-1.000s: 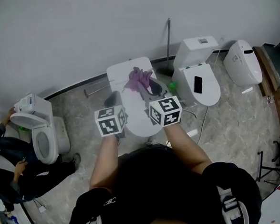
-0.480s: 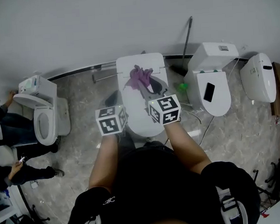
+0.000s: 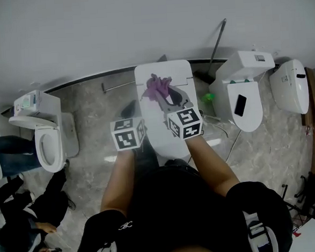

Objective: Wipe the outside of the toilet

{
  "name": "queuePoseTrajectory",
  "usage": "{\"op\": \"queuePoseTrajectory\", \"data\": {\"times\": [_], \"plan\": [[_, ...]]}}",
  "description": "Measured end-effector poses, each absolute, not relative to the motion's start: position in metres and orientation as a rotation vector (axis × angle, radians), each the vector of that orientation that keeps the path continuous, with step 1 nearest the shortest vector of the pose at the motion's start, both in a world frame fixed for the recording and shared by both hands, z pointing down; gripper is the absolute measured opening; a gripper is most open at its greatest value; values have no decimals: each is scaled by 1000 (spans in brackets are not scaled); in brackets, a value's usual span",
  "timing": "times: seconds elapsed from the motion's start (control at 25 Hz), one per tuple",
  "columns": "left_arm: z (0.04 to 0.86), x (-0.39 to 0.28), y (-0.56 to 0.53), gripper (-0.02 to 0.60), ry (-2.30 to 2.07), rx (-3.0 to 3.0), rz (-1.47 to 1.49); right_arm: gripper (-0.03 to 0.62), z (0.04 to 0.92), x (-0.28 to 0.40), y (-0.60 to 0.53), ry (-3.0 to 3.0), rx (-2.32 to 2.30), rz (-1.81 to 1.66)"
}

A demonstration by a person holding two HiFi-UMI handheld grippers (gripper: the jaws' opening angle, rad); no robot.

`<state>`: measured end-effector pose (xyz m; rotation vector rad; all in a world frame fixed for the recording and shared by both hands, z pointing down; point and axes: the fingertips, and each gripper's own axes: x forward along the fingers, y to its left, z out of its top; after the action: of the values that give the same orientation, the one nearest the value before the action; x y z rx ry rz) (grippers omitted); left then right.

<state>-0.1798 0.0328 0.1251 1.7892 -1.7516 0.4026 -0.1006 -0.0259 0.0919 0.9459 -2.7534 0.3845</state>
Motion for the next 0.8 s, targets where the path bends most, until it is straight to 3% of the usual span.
{"op": "queuePoseTrajectory", "data": {"times": [0.44, 0.8], "plan": [[216, -263, -36, 9, -1584, 1775, 422, 107, 187, -204, -102, -2597, 961, 410], [313, -314, -93, 9, -1541, 1745, 431, 107, 304, -249, -169, -2503, 932, 455]]}}
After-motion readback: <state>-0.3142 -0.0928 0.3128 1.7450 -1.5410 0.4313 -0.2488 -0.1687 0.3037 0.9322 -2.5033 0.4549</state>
